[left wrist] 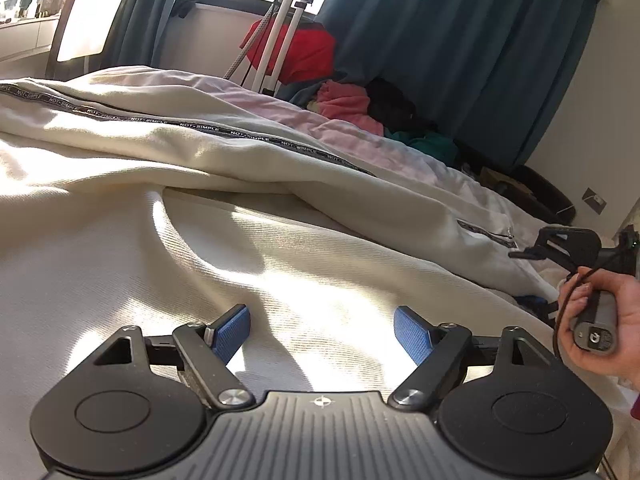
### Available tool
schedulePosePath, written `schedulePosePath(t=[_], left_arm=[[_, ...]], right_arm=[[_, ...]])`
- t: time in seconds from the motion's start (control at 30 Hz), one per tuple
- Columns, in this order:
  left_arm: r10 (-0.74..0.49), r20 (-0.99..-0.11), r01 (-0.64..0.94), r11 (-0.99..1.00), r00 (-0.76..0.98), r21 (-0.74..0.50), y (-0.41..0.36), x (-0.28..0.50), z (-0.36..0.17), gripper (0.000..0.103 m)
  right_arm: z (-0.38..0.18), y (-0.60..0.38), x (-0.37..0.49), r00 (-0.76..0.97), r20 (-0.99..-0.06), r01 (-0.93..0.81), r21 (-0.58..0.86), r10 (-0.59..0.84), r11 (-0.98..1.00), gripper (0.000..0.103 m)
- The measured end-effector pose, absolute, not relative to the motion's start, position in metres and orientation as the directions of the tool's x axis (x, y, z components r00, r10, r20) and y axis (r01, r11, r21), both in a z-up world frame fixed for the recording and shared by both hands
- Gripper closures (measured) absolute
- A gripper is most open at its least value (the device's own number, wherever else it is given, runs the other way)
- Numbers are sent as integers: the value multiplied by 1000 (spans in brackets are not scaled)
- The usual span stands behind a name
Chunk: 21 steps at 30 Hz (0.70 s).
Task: Fold clothes
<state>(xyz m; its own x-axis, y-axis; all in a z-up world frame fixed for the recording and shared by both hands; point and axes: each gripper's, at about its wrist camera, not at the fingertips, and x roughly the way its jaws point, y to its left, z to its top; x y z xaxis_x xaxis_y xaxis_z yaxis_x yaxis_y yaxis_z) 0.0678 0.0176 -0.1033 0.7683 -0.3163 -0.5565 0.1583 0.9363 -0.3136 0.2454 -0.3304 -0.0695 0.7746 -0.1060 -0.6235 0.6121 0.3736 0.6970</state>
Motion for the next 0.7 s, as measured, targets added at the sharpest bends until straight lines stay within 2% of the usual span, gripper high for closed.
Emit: schedulePosePath(t=[0.03, 0.1, 0.2, 0.3, 0.4, 0.5, 0.57, 0.6, 0.63, 0.7], left_arm=[[-303, -552, 158, 942, 777, -295, 19, 68, -102, 22], [-267, -539, 156, 957, 799, -244, 23, 71, -96, 23], [-143, -509, 141, 989, 849, -44, 27, 83, -83, 23], [3, -472, 97, 977, 882, 188, 32, 101, -81, 25], [70, -492, 73, 961, 868, 266, 46, 122, -89, 32], [68, -520, 99, 953, 852, 286, 50, 130, -98, 43], [67, -526, 117, 944, 848, 309, 50, 132, -103, 63], [67, -530, 126, 939, 845, 320, 50, 134, -105, 69], [66, -524, 130, 935, 849, 329, 50, 133, -105, 80], [42, -515, 123, 952, 856, 282, 56, 131, -99, 88]], right_arm=[[-68, -337, 244, 759, -630, 638, 670, -165, 380, 88], [-58, -346, 255, 755, -620, 647, 647, -216, 404, 93], [-28, -353, 273, 776, -576, 621, 627, -256, 471, 94], [20, -350, 296, 825, -496, 555, 613, -273, 563, 94], [78, -345, 323, 865, -416, 494, 609, -280, 621, 95], [119, -343, 340, 881, -339, 472, 580, -330, 664, 95], [108, -350, 337, 861, -375, 506, 562, -344, 654, 95], [103, -353, 336, 850, -393, 523, 553, -350, 649, 95], [97, -357, 335, 839, -410, 539, 543, -357, 644, 94], [86, -363, 332, 816, -445, 571, 523, -369, 632, 94]])
